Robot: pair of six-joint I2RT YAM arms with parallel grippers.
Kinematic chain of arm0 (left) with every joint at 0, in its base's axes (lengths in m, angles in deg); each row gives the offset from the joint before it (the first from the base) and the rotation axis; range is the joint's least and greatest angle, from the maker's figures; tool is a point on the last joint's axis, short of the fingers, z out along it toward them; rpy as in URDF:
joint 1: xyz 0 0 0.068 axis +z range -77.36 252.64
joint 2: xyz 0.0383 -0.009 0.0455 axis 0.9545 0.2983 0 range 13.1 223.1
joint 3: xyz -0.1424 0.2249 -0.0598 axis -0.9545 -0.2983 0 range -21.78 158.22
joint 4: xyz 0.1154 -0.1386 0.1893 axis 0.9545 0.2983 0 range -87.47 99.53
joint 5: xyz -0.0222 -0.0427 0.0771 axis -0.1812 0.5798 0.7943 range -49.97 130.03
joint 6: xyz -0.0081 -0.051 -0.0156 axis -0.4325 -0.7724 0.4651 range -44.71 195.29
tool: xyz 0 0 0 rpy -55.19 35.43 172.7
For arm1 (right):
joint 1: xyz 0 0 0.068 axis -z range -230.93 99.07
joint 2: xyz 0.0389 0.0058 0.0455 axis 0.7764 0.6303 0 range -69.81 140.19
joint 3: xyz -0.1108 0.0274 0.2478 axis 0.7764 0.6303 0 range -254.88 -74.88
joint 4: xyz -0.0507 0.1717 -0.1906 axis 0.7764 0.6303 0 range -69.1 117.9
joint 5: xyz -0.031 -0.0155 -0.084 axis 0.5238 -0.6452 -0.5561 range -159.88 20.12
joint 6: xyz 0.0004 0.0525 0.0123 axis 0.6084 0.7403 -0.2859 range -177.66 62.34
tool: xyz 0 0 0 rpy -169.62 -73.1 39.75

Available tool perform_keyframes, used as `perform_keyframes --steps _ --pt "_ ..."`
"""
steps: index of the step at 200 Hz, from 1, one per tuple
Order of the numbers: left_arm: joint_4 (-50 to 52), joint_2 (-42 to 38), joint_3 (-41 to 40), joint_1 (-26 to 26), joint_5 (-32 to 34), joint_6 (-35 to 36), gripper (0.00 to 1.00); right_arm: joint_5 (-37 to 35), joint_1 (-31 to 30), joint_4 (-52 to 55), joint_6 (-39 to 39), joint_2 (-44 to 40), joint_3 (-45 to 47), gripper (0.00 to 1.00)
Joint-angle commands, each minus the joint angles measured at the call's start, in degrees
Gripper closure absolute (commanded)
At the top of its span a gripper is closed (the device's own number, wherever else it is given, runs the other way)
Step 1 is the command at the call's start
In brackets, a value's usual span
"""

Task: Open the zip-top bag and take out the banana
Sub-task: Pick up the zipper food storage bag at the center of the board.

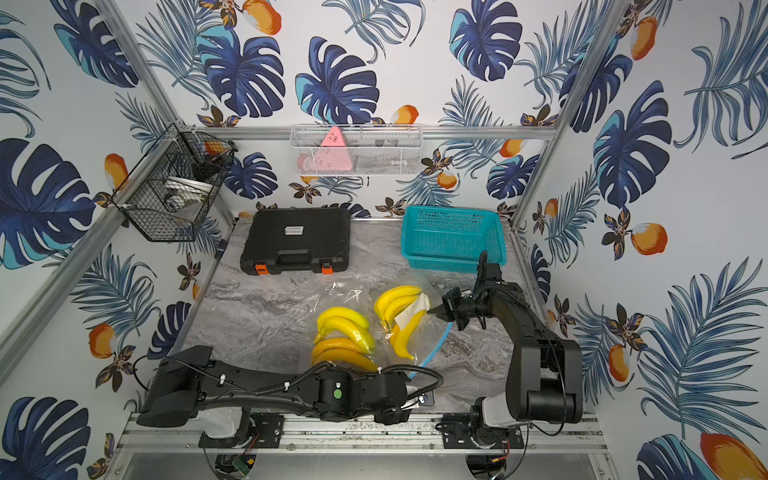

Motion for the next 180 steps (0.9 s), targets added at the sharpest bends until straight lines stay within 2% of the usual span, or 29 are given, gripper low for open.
perform_keyframes --steps 1,20,79,93,115,142,170,180 --pt "-2.70 2.73 1.98 -1.59 17.02 -2.10 0.33 1.62 0.21 -2.88 3.55 -0.99 0.90 0.97" --pt "-4.34 4.83 2.96 -1.98 24.13 -2.51 0.33 1.65 0.29 -2.72 3.57 -1.57 1.01 0.97" --pt "-7.97 10.70 3.13 -1.70 30.83 -1.87 0.37 4.06 1.39 -3.21 4.17 -3.26 1.42 0.97" --pt "-8.82 11.07 3.00 -1.30 31.57 -1.87 0.44 4.33 1.44 -3.49 4.48 -3.98 1.87 0.97" --pt "-9.97 10.44 3.14 -0.04 31.94 -1.14 0.70 4.13 1.44 -2.91 4.45 -5.02 2.92 0.97" --pt "-9.54 8.28 3.37 2.45 28.21 -0.26 1.00 4.24 1.52 -3.12 5.11 -6.05 4.29 0.96" --pt "-11.46 3.29 1.41 4.55 22.45 1.34 1.00 3.97 1.99 -2.53 4.95 -6.74 3.53 0.91" --pt "-11.29 1.94 1.14 5.48 20.76 1.47 1.00 4.30 2.44 -3.11 5.51 -6.84 2.84 0.84"
